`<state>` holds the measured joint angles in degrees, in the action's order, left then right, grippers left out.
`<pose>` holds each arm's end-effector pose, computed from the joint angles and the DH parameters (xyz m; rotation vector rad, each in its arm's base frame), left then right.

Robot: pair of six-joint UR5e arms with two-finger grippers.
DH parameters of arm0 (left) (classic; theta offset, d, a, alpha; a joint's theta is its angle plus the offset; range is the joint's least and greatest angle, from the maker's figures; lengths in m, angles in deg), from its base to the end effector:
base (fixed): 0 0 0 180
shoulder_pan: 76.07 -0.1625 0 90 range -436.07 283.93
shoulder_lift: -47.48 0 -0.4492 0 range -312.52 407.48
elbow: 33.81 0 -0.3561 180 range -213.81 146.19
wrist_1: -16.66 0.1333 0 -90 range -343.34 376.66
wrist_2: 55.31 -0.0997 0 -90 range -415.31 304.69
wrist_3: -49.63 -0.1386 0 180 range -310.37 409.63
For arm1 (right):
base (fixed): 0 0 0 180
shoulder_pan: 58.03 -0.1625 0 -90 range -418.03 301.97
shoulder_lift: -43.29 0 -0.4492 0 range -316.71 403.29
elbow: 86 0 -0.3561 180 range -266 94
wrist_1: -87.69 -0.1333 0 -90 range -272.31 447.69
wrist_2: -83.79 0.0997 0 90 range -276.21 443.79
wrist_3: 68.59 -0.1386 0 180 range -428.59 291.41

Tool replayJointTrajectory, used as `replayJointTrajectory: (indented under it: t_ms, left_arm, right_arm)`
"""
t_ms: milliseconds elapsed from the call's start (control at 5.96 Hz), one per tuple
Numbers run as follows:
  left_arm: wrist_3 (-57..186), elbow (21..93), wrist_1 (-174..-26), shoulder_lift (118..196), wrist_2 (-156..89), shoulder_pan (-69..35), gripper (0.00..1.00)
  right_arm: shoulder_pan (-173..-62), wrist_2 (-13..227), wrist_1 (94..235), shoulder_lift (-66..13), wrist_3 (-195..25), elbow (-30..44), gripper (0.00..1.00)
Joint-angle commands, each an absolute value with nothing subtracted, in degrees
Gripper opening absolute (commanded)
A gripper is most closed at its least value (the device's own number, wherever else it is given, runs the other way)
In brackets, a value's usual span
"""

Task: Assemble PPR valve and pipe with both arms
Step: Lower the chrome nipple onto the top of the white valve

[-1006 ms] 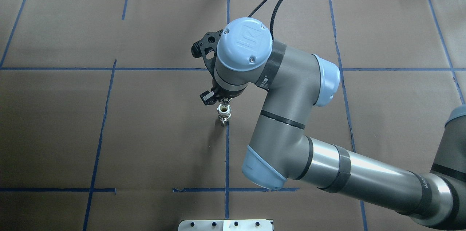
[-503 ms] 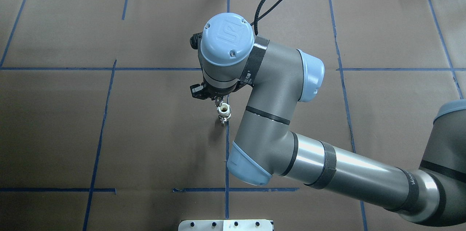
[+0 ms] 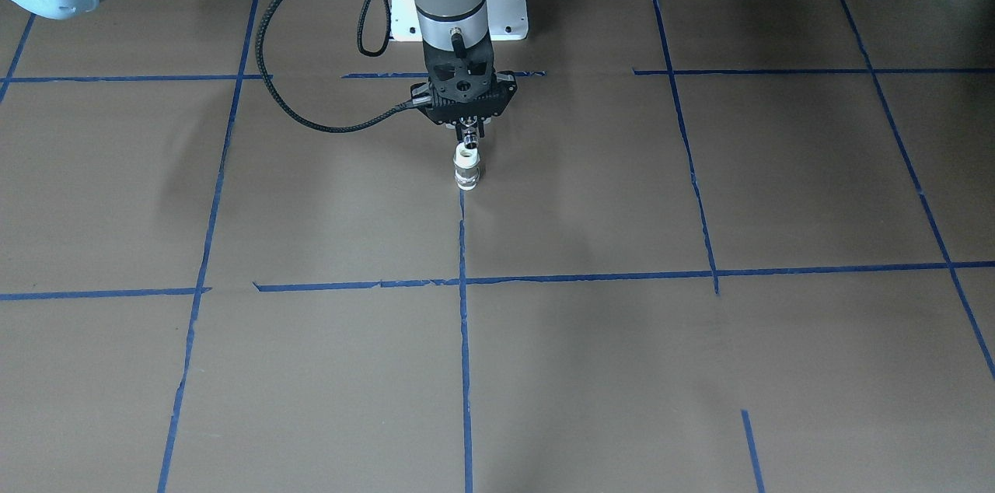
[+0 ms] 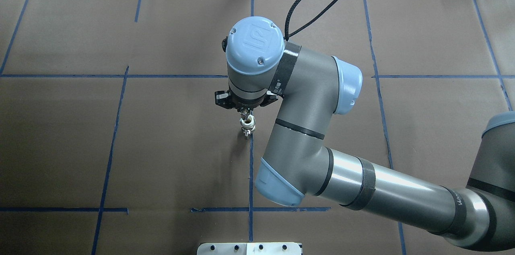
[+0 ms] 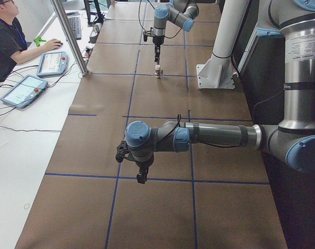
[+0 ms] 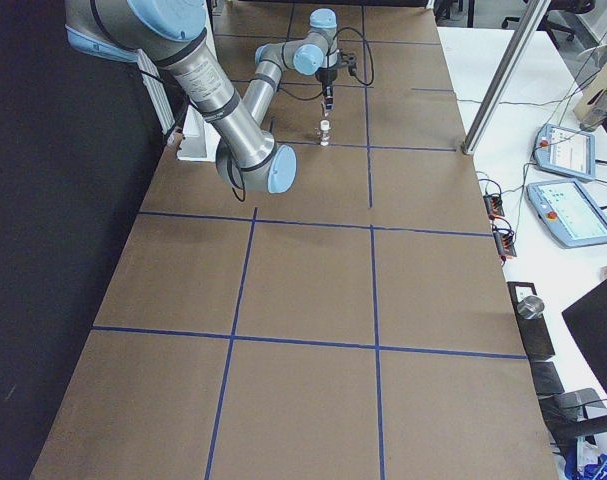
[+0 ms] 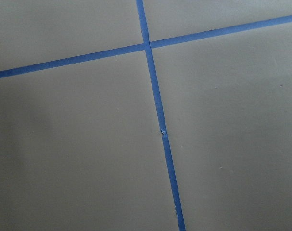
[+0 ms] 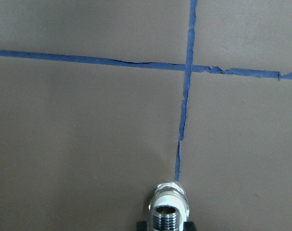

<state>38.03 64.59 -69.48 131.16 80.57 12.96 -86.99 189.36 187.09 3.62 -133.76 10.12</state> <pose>-0.0270 -0.4036 0.6956 0.0450 0.8013 0.1951 -0.5731 -0.4270 0.1705 0.1405 -0.8433 -0.0439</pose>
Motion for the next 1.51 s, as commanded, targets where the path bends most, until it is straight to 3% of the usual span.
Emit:
replayJointTrajectory:
  t_ms: [0, 1342]
  left_arm:
    - [38.03, 64.63, -69.48, 131.16, 80.57, 12.96, 1.00]
    - [38.03, 64.72, -69.48, 131.16, 80.57, 12.96, 1.00]
  right_arm:
    - [-86.42, 188.56, 187.10, 3.47, -133.81, 9.89, 0.00]
    - [-85.27, 184.95, 187.10, 3.04, -133.19, 9.36, 0.00]
